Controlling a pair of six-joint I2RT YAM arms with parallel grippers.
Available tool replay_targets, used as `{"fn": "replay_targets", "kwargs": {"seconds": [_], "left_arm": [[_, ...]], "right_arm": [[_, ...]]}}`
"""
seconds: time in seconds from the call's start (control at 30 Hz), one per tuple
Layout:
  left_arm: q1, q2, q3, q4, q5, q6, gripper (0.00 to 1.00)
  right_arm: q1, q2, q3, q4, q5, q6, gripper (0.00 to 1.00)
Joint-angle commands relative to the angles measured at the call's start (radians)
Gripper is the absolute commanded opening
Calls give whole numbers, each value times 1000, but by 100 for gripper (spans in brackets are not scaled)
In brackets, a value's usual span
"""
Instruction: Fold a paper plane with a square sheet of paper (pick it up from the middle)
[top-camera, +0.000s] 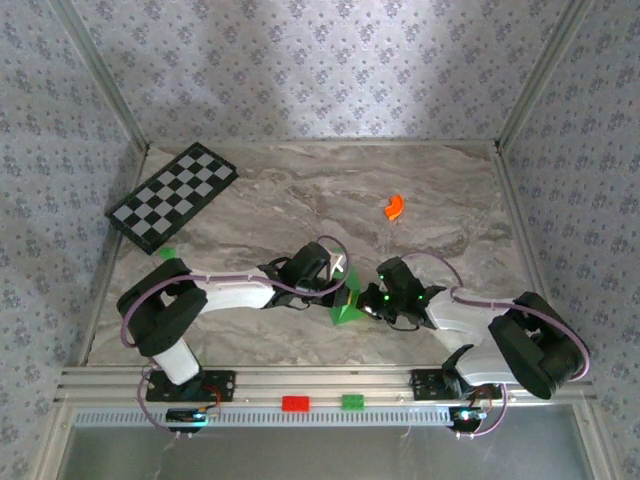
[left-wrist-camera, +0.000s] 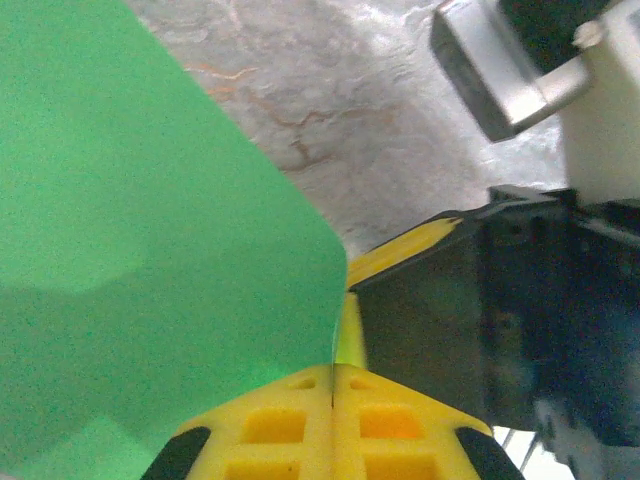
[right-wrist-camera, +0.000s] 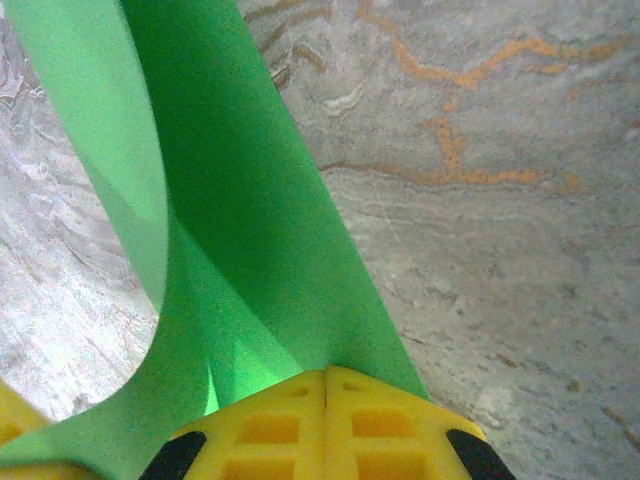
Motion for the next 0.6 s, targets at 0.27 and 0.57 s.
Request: {"fn": "replay_targets", "kwargs": {"seconds": [0.27, 0.57], "left_arm": [[35, 22, 26, -84, -82, 94, 0], [43, 41, 53, -140, -145, 158, 1]], "right_arm": [[23, 26, -11, -99, 60, 3, 0], [36, 44, 18, -119, 59, -5, 0]]}}
